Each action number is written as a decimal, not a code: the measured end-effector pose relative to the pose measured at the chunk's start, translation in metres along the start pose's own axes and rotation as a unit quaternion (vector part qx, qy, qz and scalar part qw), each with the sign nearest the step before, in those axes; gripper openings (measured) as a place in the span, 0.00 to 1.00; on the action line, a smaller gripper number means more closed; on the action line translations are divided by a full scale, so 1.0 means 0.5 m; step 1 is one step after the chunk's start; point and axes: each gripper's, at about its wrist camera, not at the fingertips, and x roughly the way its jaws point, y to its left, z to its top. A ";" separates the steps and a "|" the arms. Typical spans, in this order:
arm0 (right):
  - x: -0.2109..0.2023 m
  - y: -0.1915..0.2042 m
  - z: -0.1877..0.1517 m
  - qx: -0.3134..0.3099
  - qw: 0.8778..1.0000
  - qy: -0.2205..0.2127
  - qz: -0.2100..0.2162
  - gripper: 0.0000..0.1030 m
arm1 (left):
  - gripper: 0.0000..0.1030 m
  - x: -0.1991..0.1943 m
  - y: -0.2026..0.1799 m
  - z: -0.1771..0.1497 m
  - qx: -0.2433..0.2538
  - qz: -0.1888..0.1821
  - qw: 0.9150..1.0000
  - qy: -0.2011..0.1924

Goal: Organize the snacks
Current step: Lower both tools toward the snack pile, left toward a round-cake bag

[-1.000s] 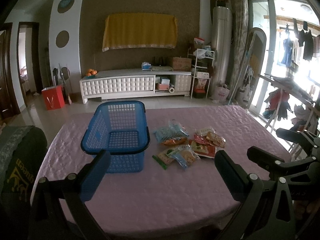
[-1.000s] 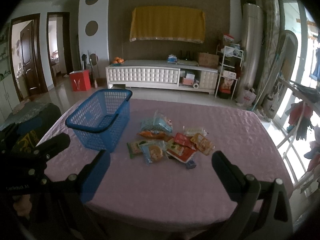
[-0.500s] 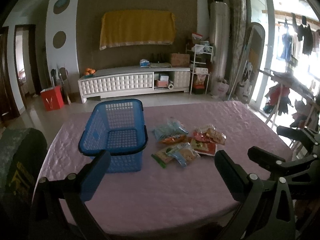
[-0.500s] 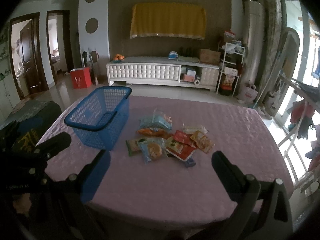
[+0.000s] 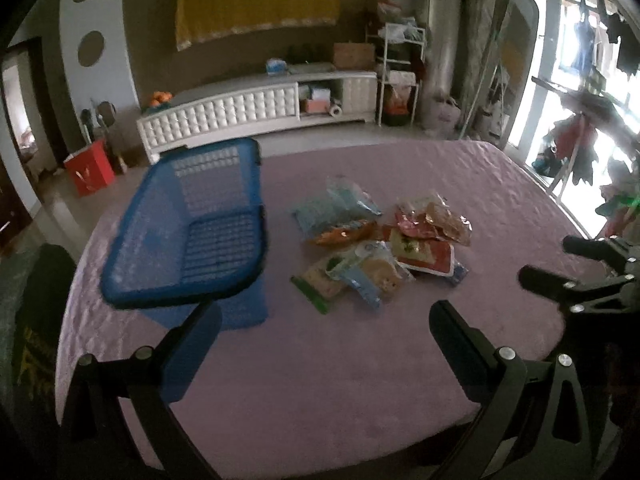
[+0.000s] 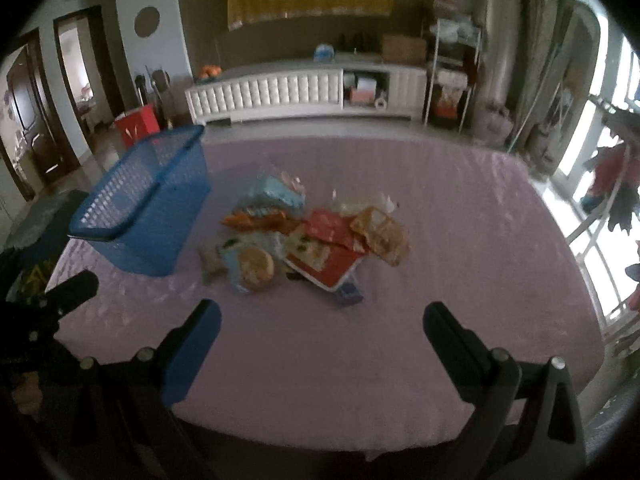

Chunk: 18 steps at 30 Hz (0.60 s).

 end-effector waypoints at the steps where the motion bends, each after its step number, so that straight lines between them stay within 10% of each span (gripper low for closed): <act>1: 0.021 -0.012 0.004 0.001 1.000 0.012 0.000 0.99 | 1.00 0.011 -0.003 0.006 0.001 -0.002 1.000 0.006; 18: 0.185 -0.090 0.058 -0.041 0.995 0.085 0.014 0.99 | 1.00 0.240 -0.093 0.075 0.100 -0.055 0.989 0.099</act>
